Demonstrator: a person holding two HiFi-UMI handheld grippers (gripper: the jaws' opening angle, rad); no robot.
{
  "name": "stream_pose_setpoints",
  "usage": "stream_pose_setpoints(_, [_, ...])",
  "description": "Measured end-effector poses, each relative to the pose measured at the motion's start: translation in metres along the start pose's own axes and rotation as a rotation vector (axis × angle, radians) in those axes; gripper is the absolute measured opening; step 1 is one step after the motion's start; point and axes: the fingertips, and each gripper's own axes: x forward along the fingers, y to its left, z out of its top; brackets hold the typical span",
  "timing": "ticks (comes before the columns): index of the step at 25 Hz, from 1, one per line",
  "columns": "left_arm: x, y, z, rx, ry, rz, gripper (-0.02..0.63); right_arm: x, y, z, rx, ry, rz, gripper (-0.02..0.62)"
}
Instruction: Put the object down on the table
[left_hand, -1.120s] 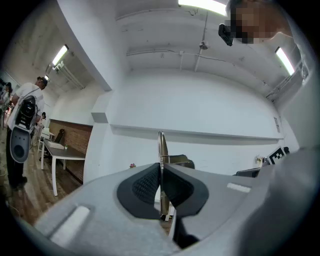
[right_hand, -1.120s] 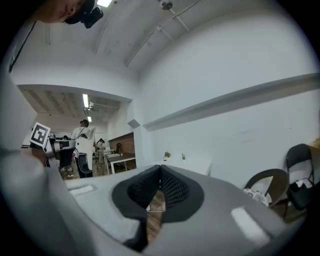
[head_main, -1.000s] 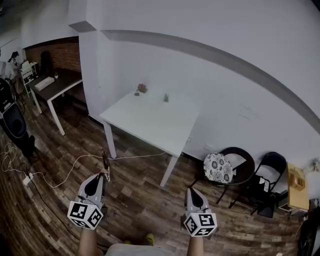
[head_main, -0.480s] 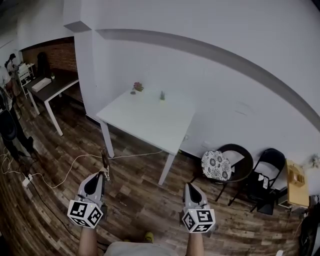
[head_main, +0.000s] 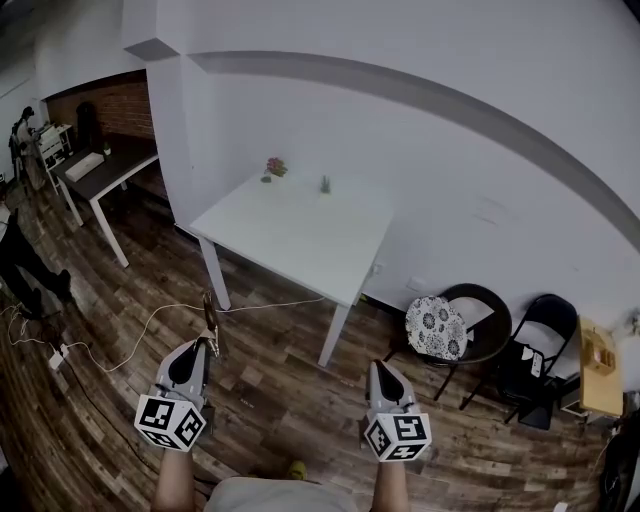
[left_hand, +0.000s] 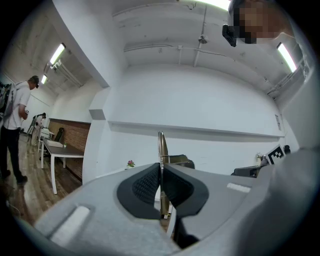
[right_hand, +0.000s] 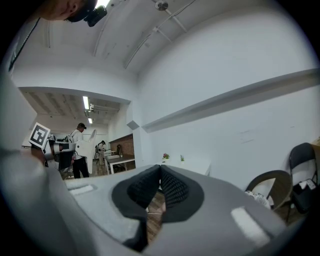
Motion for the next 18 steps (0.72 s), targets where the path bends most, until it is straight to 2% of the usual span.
stream_pose_setpoints(10, [0.022, -0.026, -0.001, 0.026, 0.003, 0.013, 0.009, 0.011, -0.032, 0.002, 0.016, -0.013, 0.031, 0.002])
stream_pose_setpoints(18, [0.034, -0.025, -0.005, 0.033, 0.010, 0.026, 0.009, 0.026, -0.042, -0.002, 0.028, -0.008, 0.044, 0.003])
